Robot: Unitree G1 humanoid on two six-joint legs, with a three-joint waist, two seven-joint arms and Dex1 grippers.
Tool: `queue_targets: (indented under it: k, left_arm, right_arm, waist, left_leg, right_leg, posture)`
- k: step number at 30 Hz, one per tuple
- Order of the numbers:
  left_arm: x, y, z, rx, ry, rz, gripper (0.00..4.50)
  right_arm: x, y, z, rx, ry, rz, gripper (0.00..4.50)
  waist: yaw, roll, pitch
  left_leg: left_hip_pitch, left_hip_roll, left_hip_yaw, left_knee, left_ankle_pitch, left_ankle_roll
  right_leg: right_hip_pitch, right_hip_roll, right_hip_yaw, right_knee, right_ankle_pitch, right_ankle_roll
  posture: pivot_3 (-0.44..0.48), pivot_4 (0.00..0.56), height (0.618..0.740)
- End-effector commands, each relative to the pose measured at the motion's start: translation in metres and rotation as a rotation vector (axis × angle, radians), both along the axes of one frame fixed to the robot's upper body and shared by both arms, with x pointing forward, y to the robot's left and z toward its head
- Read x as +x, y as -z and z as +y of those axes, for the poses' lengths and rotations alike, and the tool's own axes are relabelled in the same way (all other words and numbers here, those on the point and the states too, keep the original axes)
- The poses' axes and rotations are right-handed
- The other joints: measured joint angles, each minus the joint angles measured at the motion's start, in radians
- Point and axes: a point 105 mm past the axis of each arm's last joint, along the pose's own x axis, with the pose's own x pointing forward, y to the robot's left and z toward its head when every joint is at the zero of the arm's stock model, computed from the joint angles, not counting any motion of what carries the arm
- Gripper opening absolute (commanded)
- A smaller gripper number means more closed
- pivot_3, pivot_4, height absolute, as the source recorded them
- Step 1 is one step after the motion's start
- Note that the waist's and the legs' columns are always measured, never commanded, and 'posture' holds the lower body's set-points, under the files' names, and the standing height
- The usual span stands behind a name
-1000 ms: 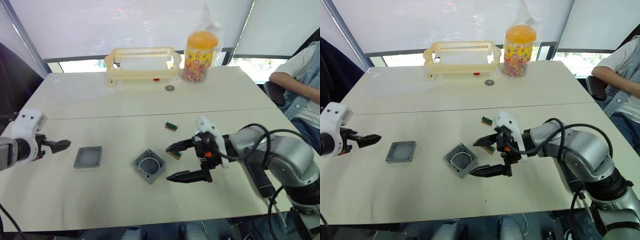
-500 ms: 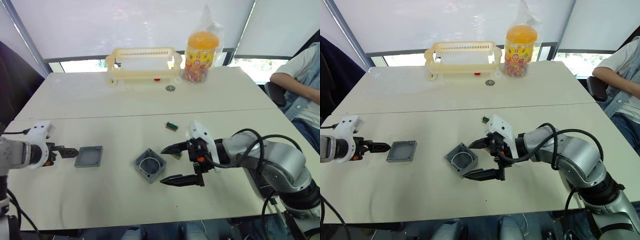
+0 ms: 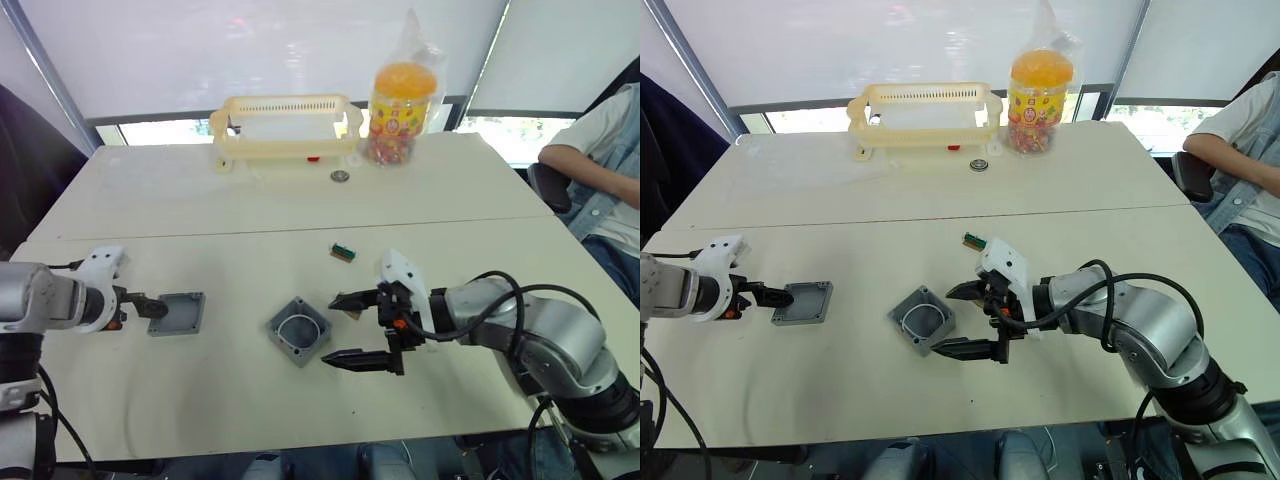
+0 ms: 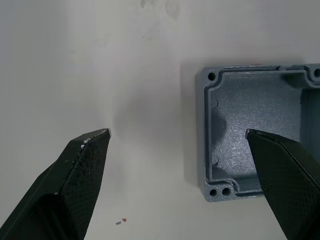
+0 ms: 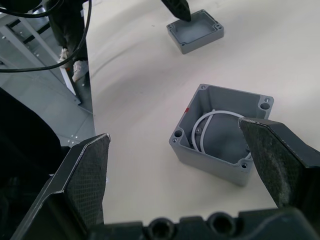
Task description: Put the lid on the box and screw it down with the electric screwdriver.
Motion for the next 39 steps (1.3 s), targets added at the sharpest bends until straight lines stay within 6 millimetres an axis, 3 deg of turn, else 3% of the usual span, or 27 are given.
queue_targets:
  k: [1, 12, 15, 22, 23, 29, 33, 36, 39]
  left_arm:
    - [0.006, -0.004, 0.005, 0.021, -0.010, -0.027, 4.46]
    - [0.015, 0.012, 0.004, 0.017, -0.004, -0.001, 4.46]
    - [0.017, 0.017, 0.000, 0.010, 0.003, 0.005, 3.63]
    - [0.013, 0.026, -0.005, -0.005, 0.007, 0.028, 0.32]
    - [0.012, 0.027, -0.005, -0.005, 0.009, 0.029, 0.07]
    - [0.007, 0.016, 0.003, -0.021, -0.027, -0.019, 0.07]
    - [0.016, -0.023, 0.007, -0.050, -0.023, -0.196, 0.07]
    - [0.033, -0.078, -0.003, -0.039, 0.041, -0.491, 0.07]
    - [0.046, -0.139, -0.031, -0.036, 0.133, -0.827, 0.07]
  right_arm:
    - [-0.001, -0.010, 0.001, 0.027, 0.002, -0.059, 4.50]
    - [0.000, -0.010, 0.001, 0.031, 0.027, -0.066, 4.50]
    - [0.001, -0.010, 0.001, 0.033, 0.032, -0.068, 4.50]
    - [0.002, -0.011, -0.001, 0.032, 0.050, -0.069, 4.50]
    - [0.002, -0.011, -0.001, 0.032, 0.051, -0.068, 4.50]
    - [0.004, -0.011, -0.002, 0.043, 0.062, -0.060, 4.50]
    - [0.010, -0.018, -0.003, 0.103, 0.083, -0.043, 4.50]
    - [0.026, -0.038, -0.002, 0.242, 0.142, -0.024, 4.50]
    - [0.053, -0.061, 0.000, 0.358, 0.250, -0.045, 4.50]
  waist:
    - [0.000, 0.000, 0.000]
    - [0.002, 0.001, 0.000]
    - [0.002, 0.002, -0.001]
    - [0.003, 0.004, -0.003]
    - [0.001, 0.004, -0.003]
    - [-0.003, 0.004, -0.004]
    - [-0.003, 0.002, -0.002]
    - [0.000, -0.002, -0.001]
    - [0.007, -0.003, -0.001]
  left_leg:
    - [0.000, 0.000, 0.000, 0.000, 0.000, 0.000]
    - [0.000, 0.000, 0.000, 0.000, 0.001, -0.001]
    - [0.001, 0.000, 0.000, 0.000, 0.001, -0.001]
    - [0.002, -0.001, 0.000, 0.000, 0.001, -0.002]
    - [0.003, -0.001, 0.000, 0.000, 0.001, -0.002]
    - [0.004, 0.000, 0.000, -0.001, 0.001, -0.002]
    - [0.003, 0.000, 0.000, -0.001, 0.001, -0.002]
    - [0.002, 0.000, -0.001, 0.000, 0.001, -0.002]
    - [0.000, 0.000, -0.002, 0.000, 0.003, -0.004]
  right_leg:
    - [0.000, 0.000, 0.000, 0.000, 0.000, 0.000]
    - [0.000, 0.000, 0.000, 0.001, 0.000, 0.000]
    - [0.000, 0.000, 0.000, 0.002, 0.000, 0.000]
    - [0.002, -0.001, 0.000, 0.002, 0.000, 0.000]
    - [0.003, -0.001, 0.000, 0.002, 0.000, 0.000]
    - [0.003, 0.000, 0.000, 0.002, 0.000, 0.000]
    - [0.002, 0.000, 0.000, 0.002, 0.000, 0.000]
    - [0.001, 0.000, 0.000, 0.002, 0.000, 0.000]
    - [0.000, -0.001, -0.001, 0.001, 0.001, -0.001]
  posture:
    - [0.000, 0.150, 0.740]
    - [0.000, 0.150, 0.740]
    - [0.000, 0.150, 0.740]
    - [0.000, 0.150, 0.740]
    - [0.000, 0.150, 0.740]
    - [0.000, 0.150, 0.740]
    - [0.000, 0.150, 0.740]
    - [0.000, 0.150, 0.740]
    - [0.000, 0.150, 0.740]
